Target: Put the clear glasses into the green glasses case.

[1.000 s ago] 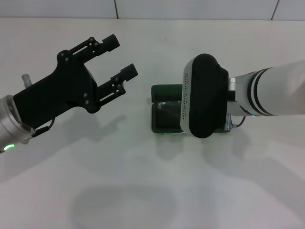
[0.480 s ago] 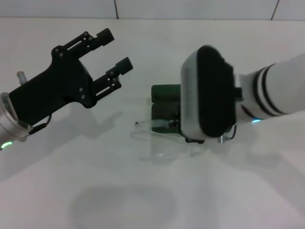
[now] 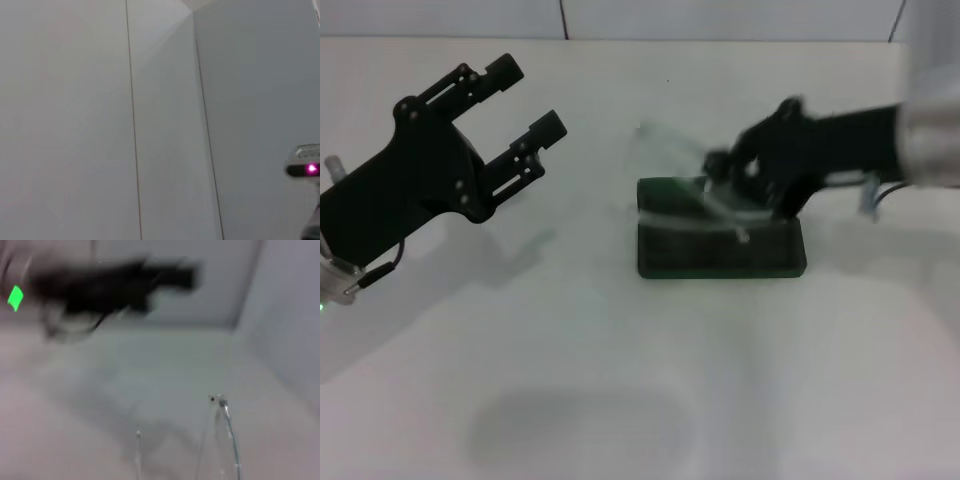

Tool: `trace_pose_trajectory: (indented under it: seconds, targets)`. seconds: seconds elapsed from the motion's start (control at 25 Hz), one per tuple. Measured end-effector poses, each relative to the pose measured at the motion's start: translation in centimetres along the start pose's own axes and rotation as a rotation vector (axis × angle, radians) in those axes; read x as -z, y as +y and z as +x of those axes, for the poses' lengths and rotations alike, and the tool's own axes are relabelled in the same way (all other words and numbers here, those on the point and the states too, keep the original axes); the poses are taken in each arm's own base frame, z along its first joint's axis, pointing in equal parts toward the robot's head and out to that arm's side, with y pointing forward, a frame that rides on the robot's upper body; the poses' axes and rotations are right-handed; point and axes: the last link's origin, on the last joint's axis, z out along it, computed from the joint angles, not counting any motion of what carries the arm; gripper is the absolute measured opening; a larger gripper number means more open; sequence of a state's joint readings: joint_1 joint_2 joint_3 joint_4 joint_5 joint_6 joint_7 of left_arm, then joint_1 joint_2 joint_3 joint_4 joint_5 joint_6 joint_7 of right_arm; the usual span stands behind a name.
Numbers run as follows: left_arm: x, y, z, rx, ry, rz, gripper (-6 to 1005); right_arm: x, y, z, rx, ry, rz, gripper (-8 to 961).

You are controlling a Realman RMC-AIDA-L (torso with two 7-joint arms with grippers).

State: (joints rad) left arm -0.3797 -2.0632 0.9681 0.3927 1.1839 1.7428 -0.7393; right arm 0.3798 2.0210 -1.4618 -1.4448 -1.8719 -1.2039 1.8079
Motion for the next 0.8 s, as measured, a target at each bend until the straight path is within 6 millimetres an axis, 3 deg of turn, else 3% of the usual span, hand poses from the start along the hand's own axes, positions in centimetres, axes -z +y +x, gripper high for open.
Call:
trace_pose_trajectory:
  seconds: [0.2, 0.36, 0.6, 0.8]
  targets:
    - [-0.1, 0.2, -0.2, 0.006, -0.012, -0.02, 649, 2.9, -2.7, 2.3, -0.155, -0.288, 0.064, 64]
    - [-1.2, 0.9, -0.7, 0.017, -0.054, -0.11, 649, 3.8, -3.8, 3.9, -0.254, -0.443, 0.093, 64]
    - [-4.3, 3.2, -1.7, 0.039, -0.107, -0.337, 649, 2.2, -3.9, 4.4, -0.319, -0.497, 0.041, 63]
    - [-6.3, 4.2, -1.8, 0.037, -0.117, -0.453, 649, 0.1, -2.7, 4.2, -0.318, -0.447, -0.062, 63]
